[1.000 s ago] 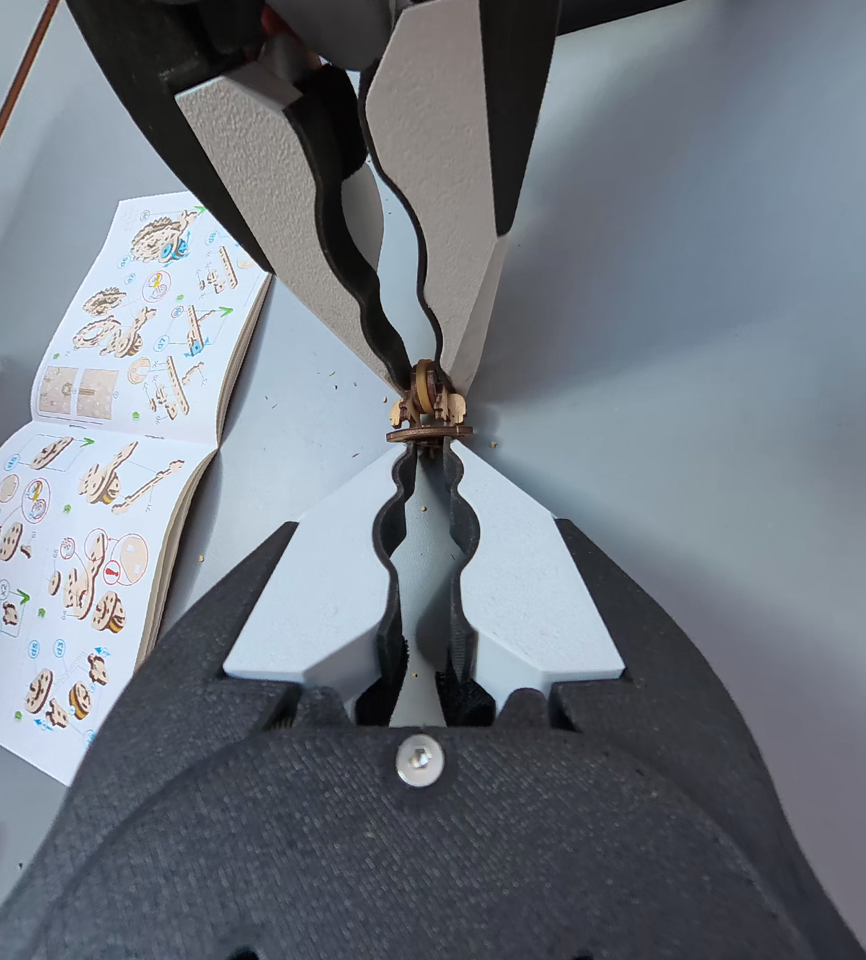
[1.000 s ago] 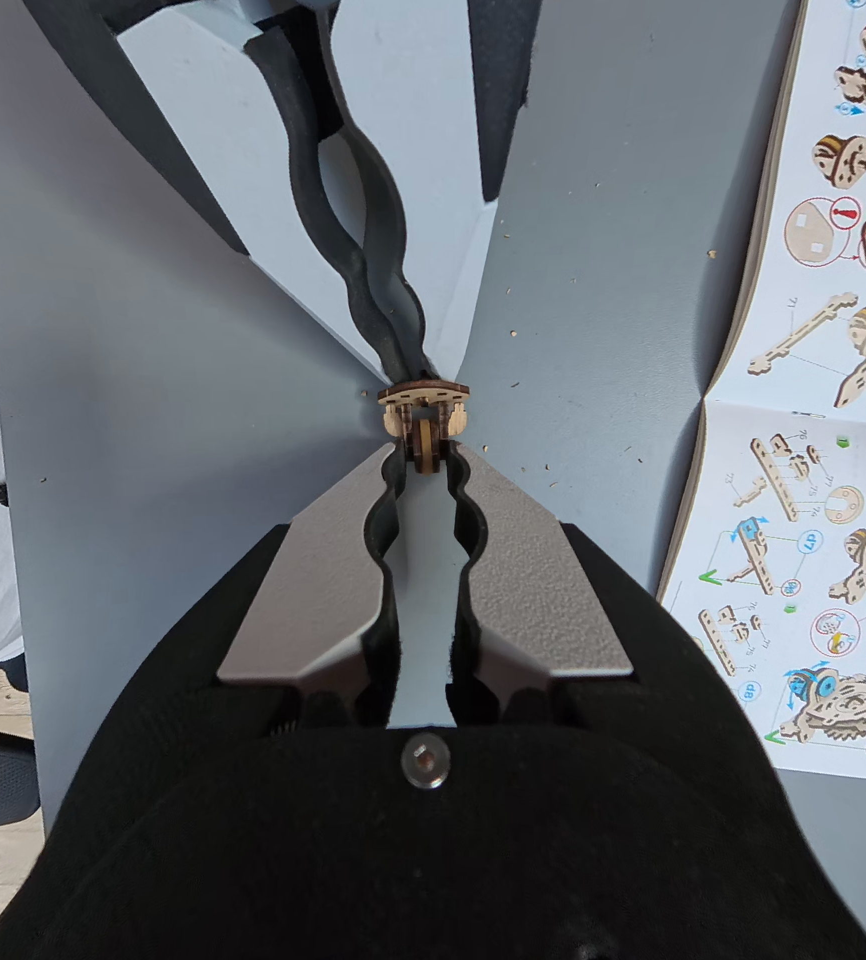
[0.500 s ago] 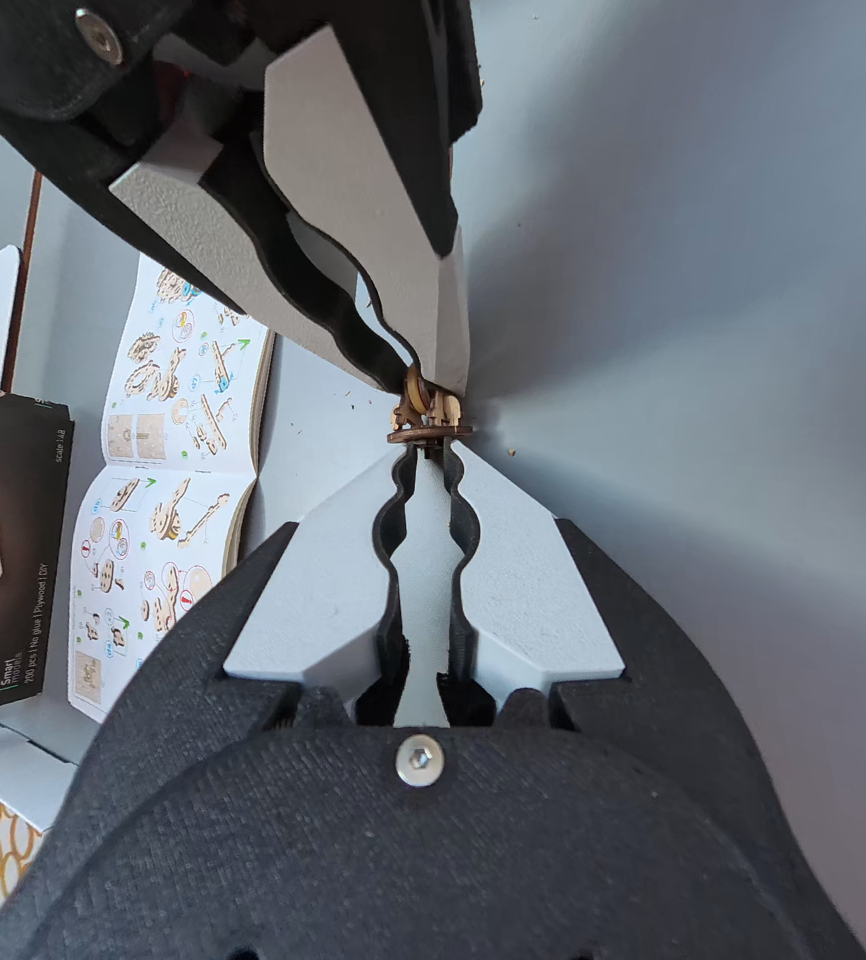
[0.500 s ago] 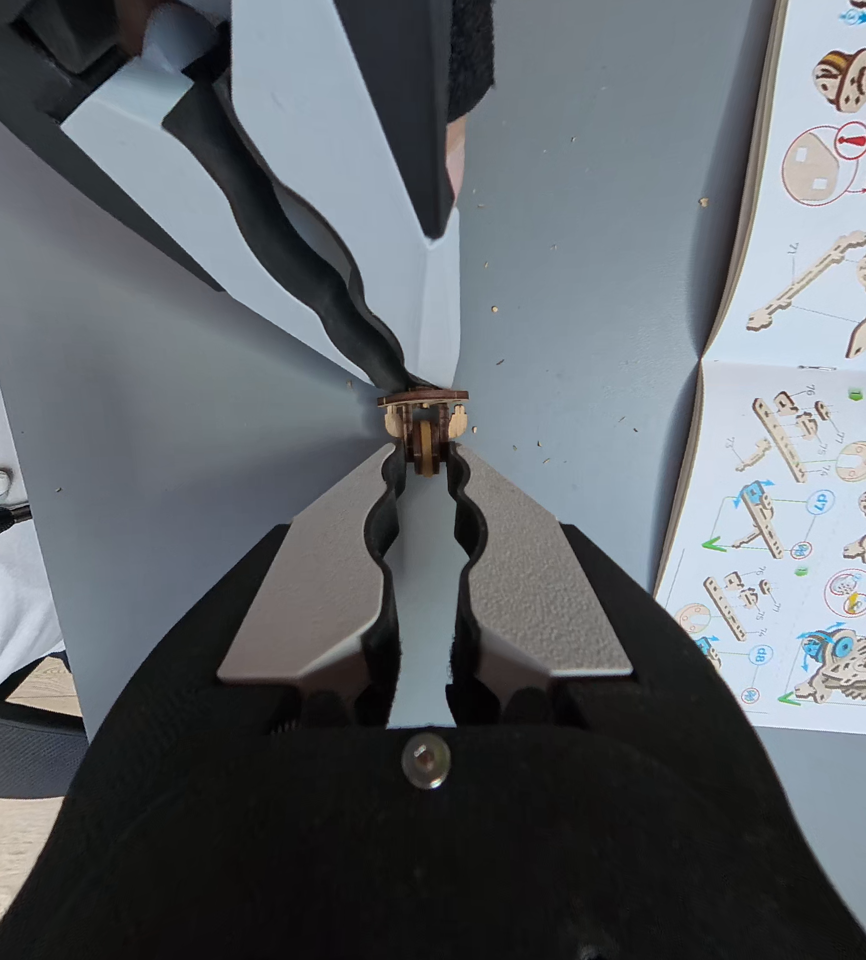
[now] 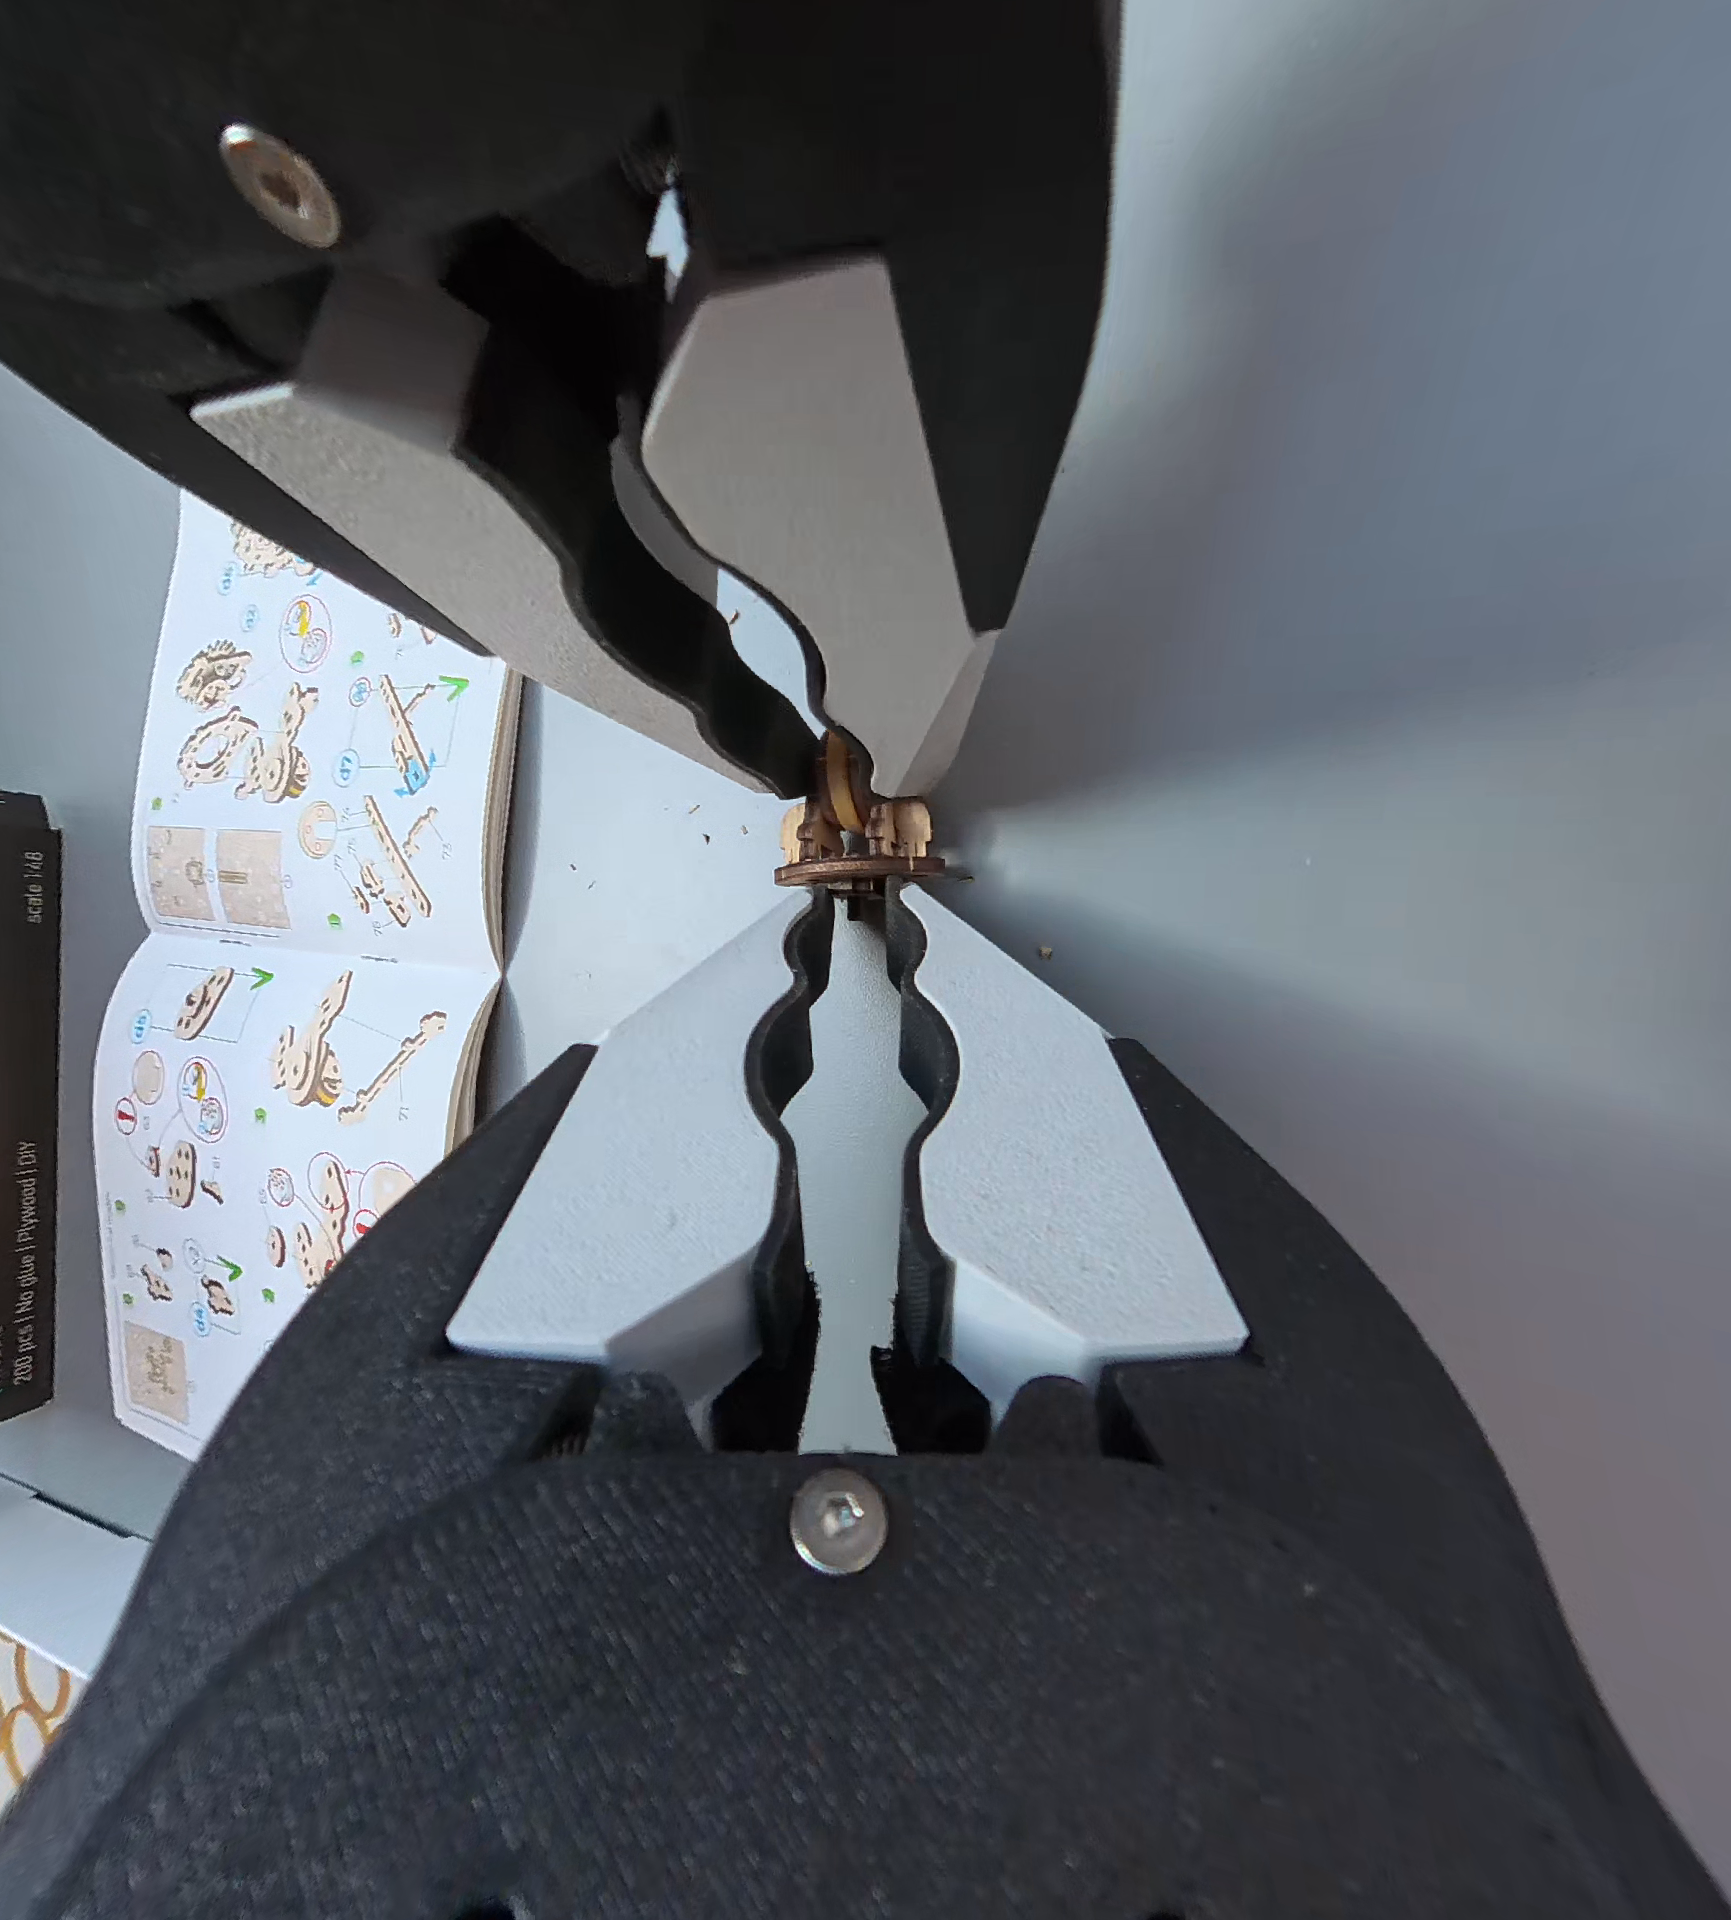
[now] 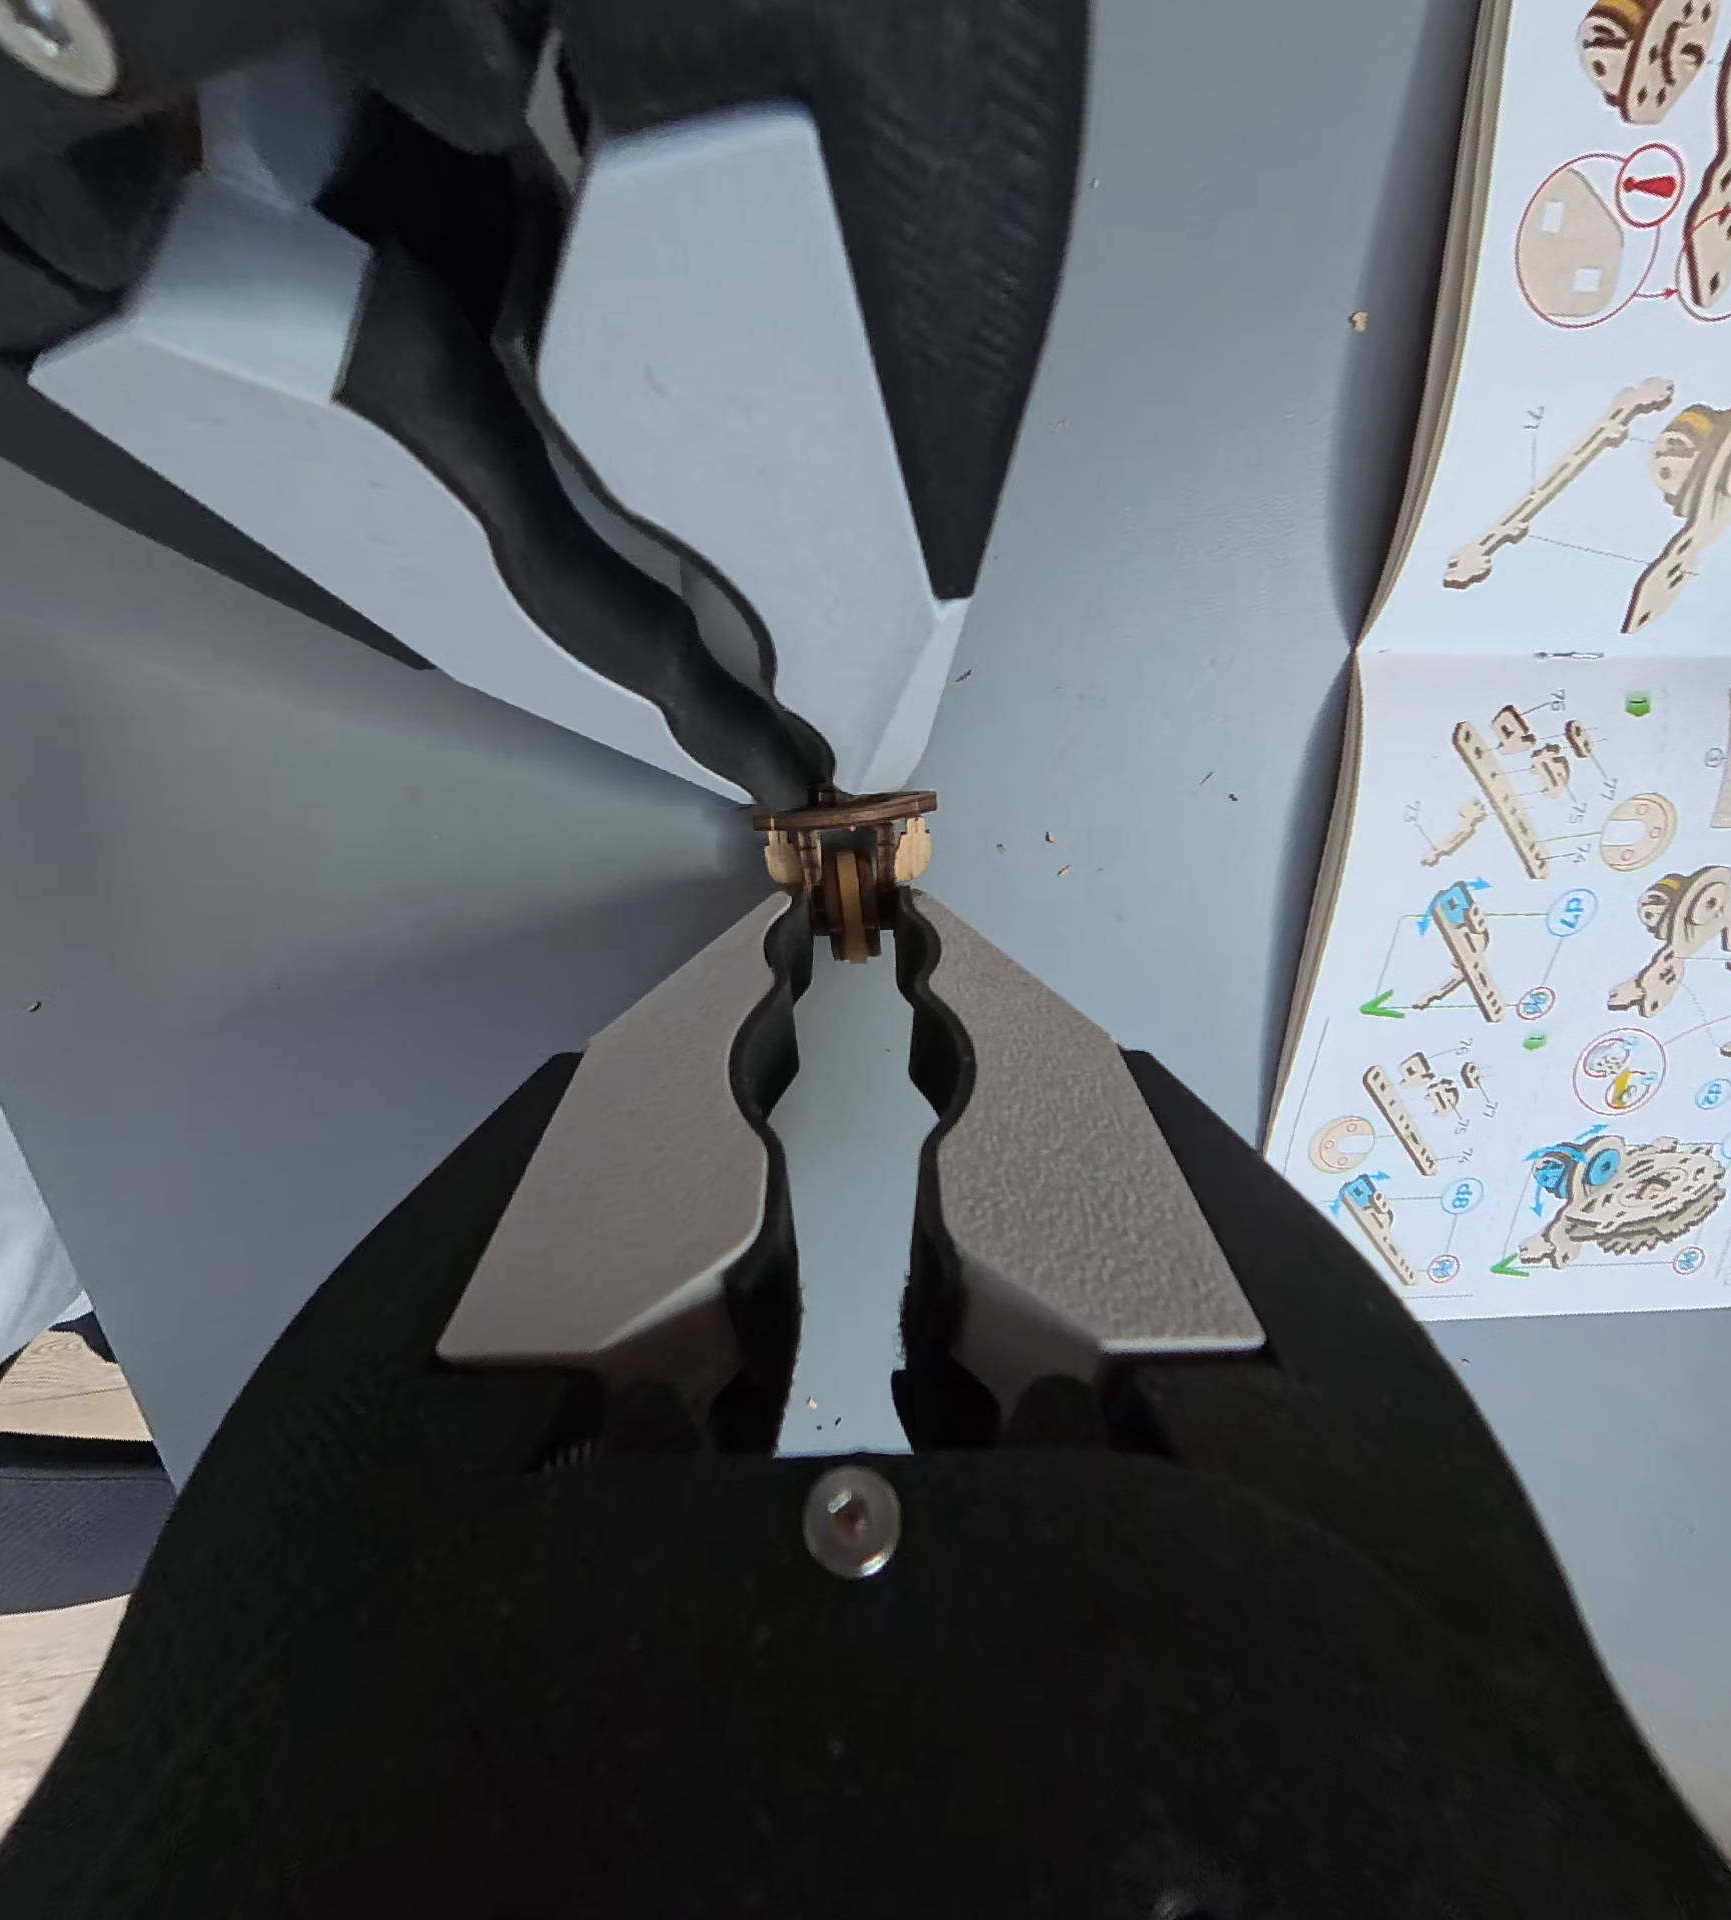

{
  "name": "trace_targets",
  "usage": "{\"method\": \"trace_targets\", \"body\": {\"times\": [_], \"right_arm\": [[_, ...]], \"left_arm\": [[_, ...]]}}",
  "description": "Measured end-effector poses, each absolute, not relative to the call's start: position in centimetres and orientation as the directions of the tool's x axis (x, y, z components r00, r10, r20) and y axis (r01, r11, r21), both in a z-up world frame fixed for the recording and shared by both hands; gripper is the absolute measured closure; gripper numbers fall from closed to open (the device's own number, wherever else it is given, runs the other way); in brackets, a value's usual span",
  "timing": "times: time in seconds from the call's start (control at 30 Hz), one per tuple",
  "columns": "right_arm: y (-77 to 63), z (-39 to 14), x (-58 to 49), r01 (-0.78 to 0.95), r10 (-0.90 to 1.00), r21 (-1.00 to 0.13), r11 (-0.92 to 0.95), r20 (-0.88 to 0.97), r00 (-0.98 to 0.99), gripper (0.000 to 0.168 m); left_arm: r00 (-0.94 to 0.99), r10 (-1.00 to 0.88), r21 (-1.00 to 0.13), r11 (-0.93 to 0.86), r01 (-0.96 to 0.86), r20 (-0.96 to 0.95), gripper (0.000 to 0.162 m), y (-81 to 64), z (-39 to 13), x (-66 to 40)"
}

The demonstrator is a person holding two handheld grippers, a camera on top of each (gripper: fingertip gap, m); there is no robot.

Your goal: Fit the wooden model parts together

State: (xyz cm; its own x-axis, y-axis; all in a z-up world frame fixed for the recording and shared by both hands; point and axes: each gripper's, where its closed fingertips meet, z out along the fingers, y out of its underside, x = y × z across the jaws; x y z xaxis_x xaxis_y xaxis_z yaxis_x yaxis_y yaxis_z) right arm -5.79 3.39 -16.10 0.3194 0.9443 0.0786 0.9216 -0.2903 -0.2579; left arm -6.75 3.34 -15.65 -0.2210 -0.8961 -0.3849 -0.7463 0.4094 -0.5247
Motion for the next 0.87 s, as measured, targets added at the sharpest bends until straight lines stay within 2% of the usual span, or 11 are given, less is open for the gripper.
{"method": "trace_targets", "body": {"times": [0.23, 0.87], "right_arm": [[3.44, -16.02, -5.70, 0.925, 0.942, -0.250, -0.287, 0.102, 0.320, 0.154], [4.24, -15.86, -5.98, 0.925, 0.958, -0.319, -0.207, 0.128, 0.258, 0.152]], "left_arm": [[-0.204, -0.868, -0.505, 0.438, -0.744, -0.452, 0.154, 3.47, -15.63, -6.64], [-0.158, -0.871, -0.569, 0.431, -0.701, -0.466, 0.154, 4.07, -15.60, -6.89]]}}
